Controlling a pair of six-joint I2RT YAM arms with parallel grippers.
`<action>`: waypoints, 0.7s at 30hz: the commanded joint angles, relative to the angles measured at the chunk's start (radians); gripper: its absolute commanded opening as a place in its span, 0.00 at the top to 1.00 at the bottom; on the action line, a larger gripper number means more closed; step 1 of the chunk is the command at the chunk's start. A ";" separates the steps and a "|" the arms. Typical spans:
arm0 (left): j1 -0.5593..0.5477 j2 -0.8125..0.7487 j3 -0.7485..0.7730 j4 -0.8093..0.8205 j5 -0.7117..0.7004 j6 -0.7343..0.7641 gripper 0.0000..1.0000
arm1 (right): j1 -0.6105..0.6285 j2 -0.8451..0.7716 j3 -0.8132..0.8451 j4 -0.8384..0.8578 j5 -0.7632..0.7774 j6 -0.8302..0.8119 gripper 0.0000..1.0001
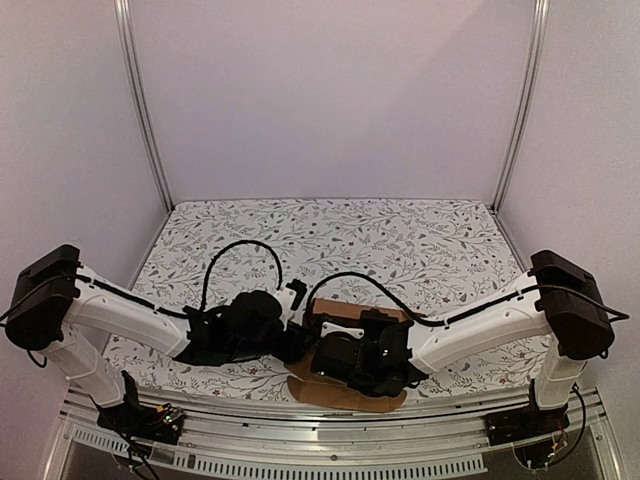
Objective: Fold the paper box
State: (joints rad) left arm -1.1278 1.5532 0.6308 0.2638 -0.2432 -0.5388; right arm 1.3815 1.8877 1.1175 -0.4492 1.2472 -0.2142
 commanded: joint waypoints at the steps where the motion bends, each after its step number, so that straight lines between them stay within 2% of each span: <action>1: -0.024 0.029 -0.016 0.079 -0.103 0.006 0.53 | 0.014 -0.032 -0.014 -0.013 0.000 0.045 1.00; 21: -0.083 0.092 -0.025 0.240 -0.148 0.024 0.50 | -0.002 0.024 0.048 -0.103 -0.010 0.123 1.00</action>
State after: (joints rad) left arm -1.1877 1.6241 0.6212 0.4385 -0.3603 -0.5251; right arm 1.3808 1.8881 1.1362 -0.5251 1.2526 -0.1310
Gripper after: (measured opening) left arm 0.495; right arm 0.009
